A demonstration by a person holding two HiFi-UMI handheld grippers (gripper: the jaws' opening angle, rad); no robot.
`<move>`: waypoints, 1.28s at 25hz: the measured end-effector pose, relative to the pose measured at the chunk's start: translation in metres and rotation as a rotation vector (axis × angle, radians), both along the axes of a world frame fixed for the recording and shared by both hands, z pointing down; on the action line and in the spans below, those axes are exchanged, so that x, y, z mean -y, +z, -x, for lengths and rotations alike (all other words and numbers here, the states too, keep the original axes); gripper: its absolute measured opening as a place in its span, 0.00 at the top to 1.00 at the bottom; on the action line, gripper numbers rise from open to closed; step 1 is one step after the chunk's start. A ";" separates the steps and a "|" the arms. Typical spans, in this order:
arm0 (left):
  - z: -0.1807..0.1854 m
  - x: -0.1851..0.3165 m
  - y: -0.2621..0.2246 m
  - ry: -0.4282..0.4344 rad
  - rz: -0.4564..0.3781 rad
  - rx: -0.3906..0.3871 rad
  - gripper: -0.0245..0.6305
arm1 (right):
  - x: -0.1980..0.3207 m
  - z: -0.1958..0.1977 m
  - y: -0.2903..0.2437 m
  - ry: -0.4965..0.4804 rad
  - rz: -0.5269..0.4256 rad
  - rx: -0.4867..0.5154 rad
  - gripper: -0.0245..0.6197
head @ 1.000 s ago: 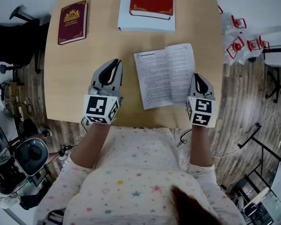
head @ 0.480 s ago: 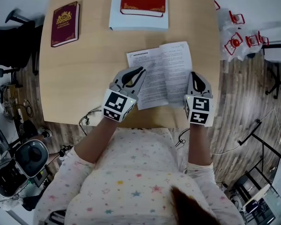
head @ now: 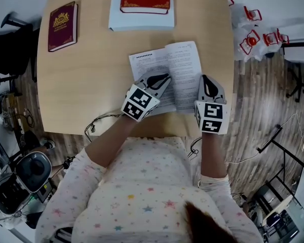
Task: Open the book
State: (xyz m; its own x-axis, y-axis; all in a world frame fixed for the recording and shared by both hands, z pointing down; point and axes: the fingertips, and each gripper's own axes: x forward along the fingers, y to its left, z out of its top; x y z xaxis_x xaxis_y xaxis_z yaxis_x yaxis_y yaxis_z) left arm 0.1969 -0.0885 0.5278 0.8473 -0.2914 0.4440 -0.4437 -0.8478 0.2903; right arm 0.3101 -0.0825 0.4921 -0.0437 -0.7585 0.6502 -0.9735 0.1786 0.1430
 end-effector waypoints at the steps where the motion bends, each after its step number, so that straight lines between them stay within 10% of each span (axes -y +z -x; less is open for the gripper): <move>1: -0.003 -0.001 0.001 0.005 0.005 0.002 0.90 | -0.001 -0.001 0.001 0.000 0.002 0.001 0.96; 17: -0.045 -0.002 -0.005 0.064 -0.019 -0.010 0.91 | -0.013 -0.010 -0.002 0.004 -0.014 0.019 0.96; 32: -0.003 0.003 -0.010 -0.047 0.001 -0.007 0.91 | -0.017 0.044 0.020 -0.142 0.066 0.079 0.96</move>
